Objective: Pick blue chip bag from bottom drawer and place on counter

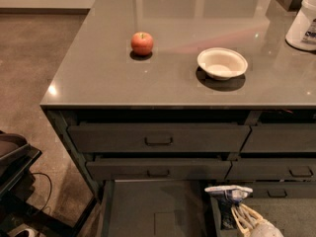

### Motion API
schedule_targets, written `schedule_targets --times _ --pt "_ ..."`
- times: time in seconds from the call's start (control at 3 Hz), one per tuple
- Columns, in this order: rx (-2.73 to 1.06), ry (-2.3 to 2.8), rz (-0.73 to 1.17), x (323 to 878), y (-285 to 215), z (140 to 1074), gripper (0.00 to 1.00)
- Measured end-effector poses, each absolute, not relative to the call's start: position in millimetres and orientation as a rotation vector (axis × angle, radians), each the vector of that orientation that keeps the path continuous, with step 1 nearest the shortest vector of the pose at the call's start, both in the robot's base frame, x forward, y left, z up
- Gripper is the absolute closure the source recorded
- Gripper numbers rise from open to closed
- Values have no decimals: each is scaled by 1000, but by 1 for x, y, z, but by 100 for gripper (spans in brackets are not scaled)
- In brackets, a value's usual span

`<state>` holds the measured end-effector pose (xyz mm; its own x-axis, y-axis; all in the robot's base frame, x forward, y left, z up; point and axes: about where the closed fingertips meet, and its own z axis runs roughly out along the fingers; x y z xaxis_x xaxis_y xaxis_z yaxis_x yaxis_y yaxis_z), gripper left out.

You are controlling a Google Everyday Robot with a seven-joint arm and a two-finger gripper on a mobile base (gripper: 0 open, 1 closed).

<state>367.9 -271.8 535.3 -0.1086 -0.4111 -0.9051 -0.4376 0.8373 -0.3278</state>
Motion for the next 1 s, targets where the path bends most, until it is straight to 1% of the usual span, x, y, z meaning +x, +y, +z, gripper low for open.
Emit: schedule_targets --times 0.33,0.67,1.0 --pt "-660 1723 25 368 -272 535 100" --pt "-717 1635 25 365 -267 574 100" --pt "-852 1477 -1 350 -254 670 100"
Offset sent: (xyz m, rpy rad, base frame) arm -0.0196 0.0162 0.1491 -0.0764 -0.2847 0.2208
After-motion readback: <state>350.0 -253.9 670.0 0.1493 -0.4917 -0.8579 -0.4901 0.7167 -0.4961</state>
